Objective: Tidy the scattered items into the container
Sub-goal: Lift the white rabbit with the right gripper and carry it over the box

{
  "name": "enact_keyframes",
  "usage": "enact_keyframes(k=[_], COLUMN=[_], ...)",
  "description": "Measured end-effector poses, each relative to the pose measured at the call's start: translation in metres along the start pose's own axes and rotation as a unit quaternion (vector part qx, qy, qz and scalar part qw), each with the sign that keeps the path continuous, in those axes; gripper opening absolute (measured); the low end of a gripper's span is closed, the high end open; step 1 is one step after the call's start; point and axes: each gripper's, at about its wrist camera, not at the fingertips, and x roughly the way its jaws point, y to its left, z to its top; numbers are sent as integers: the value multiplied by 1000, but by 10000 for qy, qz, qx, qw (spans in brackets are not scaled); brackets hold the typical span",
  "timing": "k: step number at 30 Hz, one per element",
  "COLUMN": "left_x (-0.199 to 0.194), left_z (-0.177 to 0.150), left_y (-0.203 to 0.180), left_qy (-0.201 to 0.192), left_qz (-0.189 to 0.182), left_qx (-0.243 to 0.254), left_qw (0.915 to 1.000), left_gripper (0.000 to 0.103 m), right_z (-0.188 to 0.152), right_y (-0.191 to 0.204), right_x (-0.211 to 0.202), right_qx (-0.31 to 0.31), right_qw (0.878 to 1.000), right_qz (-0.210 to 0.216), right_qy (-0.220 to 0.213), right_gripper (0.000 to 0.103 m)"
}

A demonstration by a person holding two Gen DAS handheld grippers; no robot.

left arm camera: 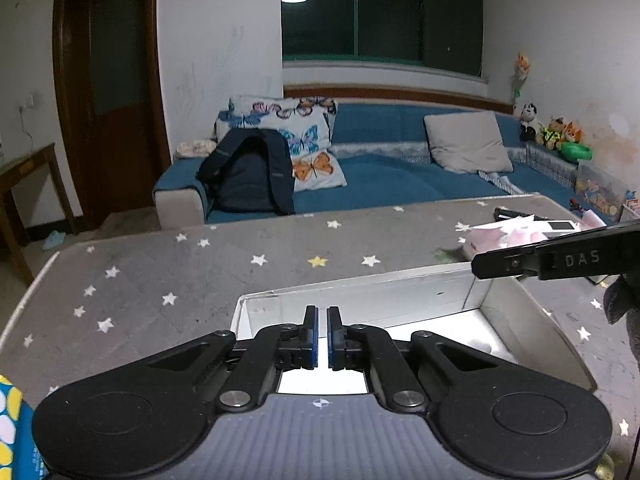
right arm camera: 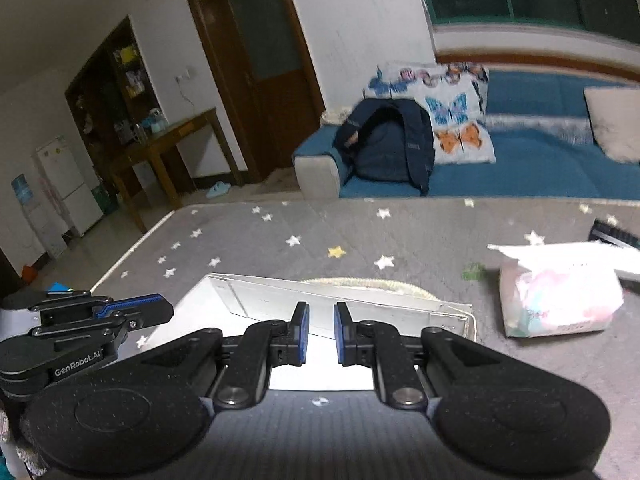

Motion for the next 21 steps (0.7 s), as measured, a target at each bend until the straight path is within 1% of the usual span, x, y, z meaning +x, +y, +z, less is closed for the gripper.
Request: enact_keyframes(k=[2,4,5,8,9,10,12,13,16,18,21], left_x=[7,11,12,14,13,12,6,2,-10,-17,-28], left_z=[0,-2,-3,-6,-7,-8,-11,-13,-17,-20,-28], left_y=[1,1,1,-4,-5,-7,-11,-13,-17,-20,-26], left_qy=[77,131,149,182,201,228,191,162,155,201,259], left_qz=[-30,-82,-93,-116,-122,-131,-221,-276,-503,-667,-822], left_qx=[8,40,56,157,177,199,288,320,324,349,447], left_qw=[10000,9999,9998,9996,9996,9995,9992,9990,9981,9970,9953], left_gripper=[4,4,4,7,7,7,7,7,12,16,18], right_z=[1,-1,-2,-4,-5,-6,-8,-9,-12,-12,-15], right_y=[-7,-14,-17,-23,-24,-25,-24,-22,-19,-18,-18], right_x=[12,21,24,27,27,26,23,20,11,7,-2], right_qx=[120,226,260,304,313,333,333,302,279,329,335], right_qw=[9998,9994,9992,9990,9989,9988,9988,9990,9991,9988,9988], right_qz=[49,65,82,74,79,93,101,113,144,174,251], right_qy=[157,258,292,323,337,349,344,318,289,304,265], right_gripper=[13,16,18,19,22,26,58,62,65,81,83])
